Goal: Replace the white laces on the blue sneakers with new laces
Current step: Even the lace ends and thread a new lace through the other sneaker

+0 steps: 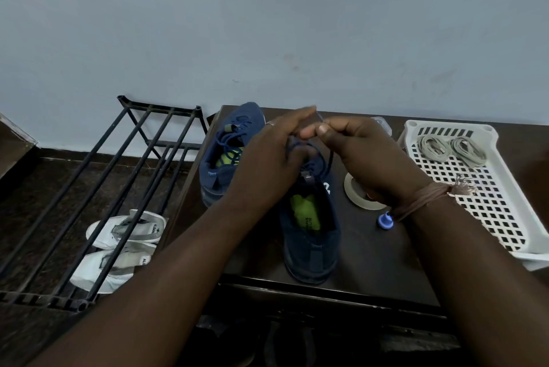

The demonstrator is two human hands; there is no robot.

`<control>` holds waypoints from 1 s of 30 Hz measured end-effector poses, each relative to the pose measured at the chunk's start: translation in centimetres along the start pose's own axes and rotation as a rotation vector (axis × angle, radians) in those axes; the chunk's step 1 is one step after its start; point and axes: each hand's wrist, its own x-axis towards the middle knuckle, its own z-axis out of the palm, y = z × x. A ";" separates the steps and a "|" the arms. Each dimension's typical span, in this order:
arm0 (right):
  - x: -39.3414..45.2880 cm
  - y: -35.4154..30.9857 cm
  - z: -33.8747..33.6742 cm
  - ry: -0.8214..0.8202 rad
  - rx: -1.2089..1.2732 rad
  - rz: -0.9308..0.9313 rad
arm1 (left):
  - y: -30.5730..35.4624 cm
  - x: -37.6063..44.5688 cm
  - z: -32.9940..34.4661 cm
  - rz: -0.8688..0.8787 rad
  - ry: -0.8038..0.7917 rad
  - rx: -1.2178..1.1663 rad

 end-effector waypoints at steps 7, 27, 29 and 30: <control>0.2 0.7 0.2 -0.008 0.122 0.045 | -0.3 0.4 -0.4 -0.070 0.187 0.053; -0.6 1.1 -0.7 -0.219 -0.377 0.586 | 0.4 -0.2 0.8 -0.276 -0.187 0.066; -0.4 1.0 -0.7 -0.200 -0.370 0.609 | 0.3 -0.4 1.2 -0.252 -0.226 0.084; -0.4 1.0 -0.7 -0.194 -0.368 0.626 | 0.3 -0.5 1.4 -0.239 -0.233 0.091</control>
